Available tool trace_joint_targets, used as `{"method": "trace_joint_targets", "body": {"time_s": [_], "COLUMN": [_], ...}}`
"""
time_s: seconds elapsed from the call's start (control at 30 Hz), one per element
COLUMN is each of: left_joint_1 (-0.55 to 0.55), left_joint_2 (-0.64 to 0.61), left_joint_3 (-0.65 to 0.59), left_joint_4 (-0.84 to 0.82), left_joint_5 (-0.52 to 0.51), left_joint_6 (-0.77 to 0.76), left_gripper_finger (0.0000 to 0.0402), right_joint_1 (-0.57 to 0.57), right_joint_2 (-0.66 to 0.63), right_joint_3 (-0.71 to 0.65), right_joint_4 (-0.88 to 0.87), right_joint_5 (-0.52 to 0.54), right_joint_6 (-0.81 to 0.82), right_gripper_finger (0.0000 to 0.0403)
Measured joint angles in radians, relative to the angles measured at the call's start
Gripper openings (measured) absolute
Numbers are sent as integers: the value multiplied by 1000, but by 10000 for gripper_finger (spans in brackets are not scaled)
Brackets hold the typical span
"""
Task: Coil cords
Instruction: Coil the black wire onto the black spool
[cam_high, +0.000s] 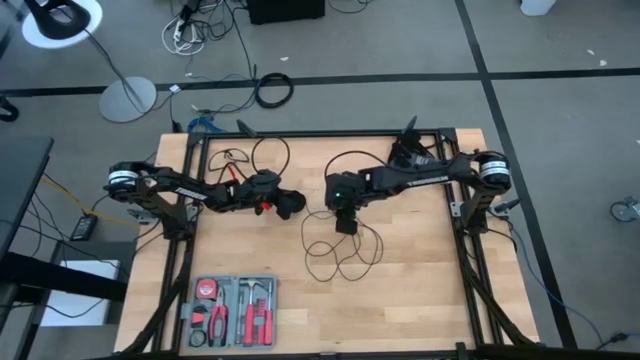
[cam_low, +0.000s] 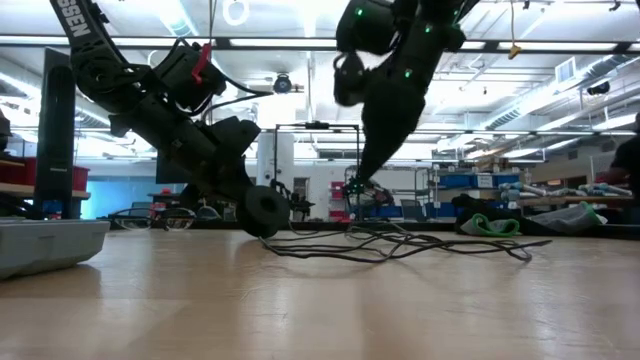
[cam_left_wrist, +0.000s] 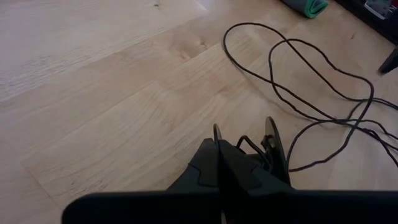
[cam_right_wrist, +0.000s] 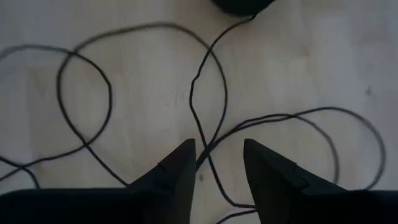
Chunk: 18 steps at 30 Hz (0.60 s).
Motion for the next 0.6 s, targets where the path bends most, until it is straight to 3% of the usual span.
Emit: {"method": "trace_joint_targets", "body": {"time_s": [0.13, 0.3, 0.43, 0.6], "left_joint_1": [0, 0, 0, 0], "left_joint_2": [0, 0, 0, 0], "left_joint_3": [0, 0, 0, 0], "left_joint_4": [0, 0, -1, -1], "left_joint_5": [0, 0, 0, 0], "left_joint_6": [0, 0, 0, 0], "left_gripper_finger": [0, 0, 0, 0], "right_joint_1": [2, 27, 73, 186], "right_joint_2": [-55, -58, -54, -103], "right_joint_3": [0, -6, -103, -227], "right_joint_4": [-25, -59, -55, -58], "right_joint_5": [0, 0, 5, 147], "right_joint_6": [61, 257, 376, 537], "right_gripper_finger": [133, 133, 132, 121]}}
